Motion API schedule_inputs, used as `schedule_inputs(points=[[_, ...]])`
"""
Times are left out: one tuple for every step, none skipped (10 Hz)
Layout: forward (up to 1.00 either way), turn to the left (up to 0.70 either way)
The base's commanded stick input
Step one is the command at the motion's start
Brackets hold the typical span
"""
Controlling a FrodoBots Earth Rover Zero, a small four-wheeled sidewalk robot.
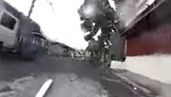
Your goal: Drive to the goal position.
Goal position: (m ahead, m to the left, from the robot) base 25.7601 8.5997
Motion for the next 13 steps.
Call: schedule_inputs(points=[[1.0, -0.02], [1.0, 0.16], [1.0, 0.16], [1.0, 0.17], [1.0, 0.12], [1.0, 0.08], [1.0, 0.08], [1.0, 0.08], [1.0, 0.09], [1.0, 0.09], [1.0, 0.13], [1.0, 0.17], [1.0, 0.21]])
